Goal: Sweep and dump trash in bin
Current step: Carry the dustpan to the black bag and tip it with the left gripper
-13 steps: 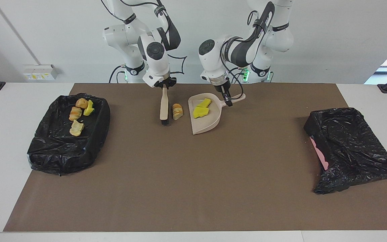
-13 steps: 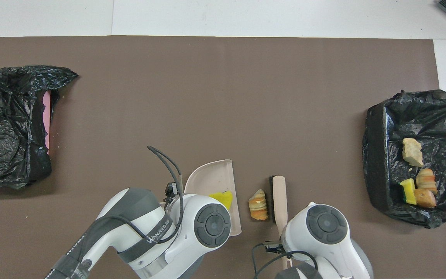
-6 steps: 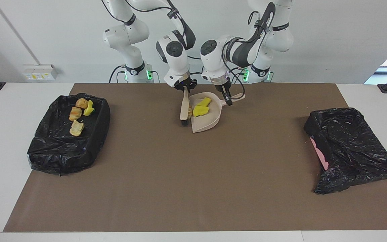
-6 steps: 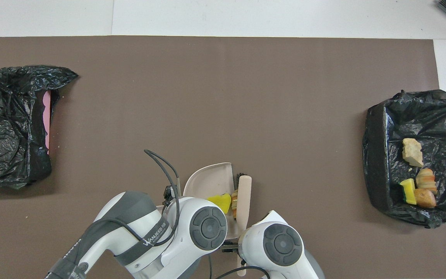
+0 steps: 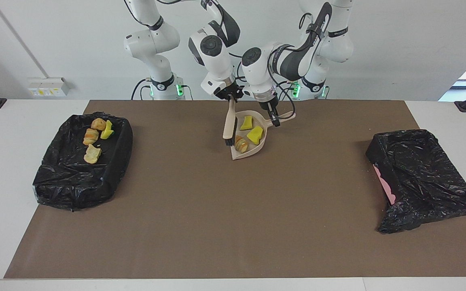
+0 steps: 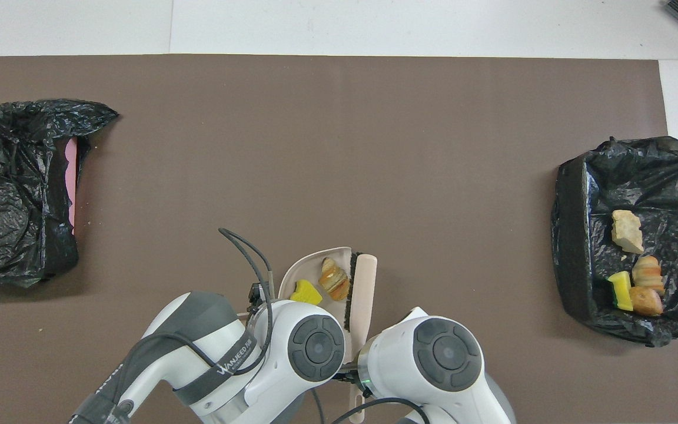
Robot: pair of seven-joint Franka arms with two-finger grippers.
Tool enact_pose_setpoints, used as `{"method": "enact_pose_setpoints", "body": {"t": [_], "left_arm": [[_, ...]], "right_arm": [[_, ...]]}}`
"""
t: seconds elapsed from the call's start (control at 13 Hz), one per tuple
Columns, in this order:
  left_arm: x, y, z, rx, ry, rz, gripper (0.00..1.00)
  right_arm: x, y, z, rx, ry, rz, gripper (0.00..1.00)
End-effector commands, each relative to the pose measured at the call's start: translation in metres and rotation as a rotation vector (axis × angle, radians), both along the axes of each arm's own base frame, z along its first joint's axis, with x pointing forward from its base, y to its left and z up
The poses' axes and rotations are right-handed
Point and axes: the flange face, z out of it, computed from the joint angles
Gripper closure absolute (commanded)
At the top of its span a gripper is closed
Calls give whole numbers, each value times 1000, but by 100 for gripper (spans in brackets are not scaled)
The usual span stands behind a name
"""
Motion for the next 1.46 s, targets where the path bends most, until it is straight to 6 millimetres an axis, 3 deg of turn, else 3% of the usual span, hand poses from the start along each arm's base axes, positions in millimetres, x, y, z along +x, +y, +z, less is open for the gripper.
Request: {"method": "enact_pose_setpoints", "body": {"t": [0.0,0.15,0.54,0.69,0.77,0.92,1.08,1.39], "left_arm": [[-11,5,2,-16,-3,43,100],[-8,4,4,-12,-1,47,100],[7,11,21,-16,-10,75,100],[22,23,30,-26,-18,106,100],[28,30,40,-36,-28,122,100],[45,62,69,-69,-48,124,100],[68,115,105,-102,-54,77,100],[105,228,147,-121,-70,110,100]], "right_arm": [[-8,-9,6,-17,34,13,100],[-18,-27,11,-70,35,53,100],[-49,-47,9,-130,50,127,100],[-56,-47,6,-140,49,127,100],[-63,-37,1,-151,48,135,100],[-75,-17,-8,-165,40,122,100],[-83,-3,-22,-178,48,119,100],[-97,32,-62,-199,48,55,100]]}}
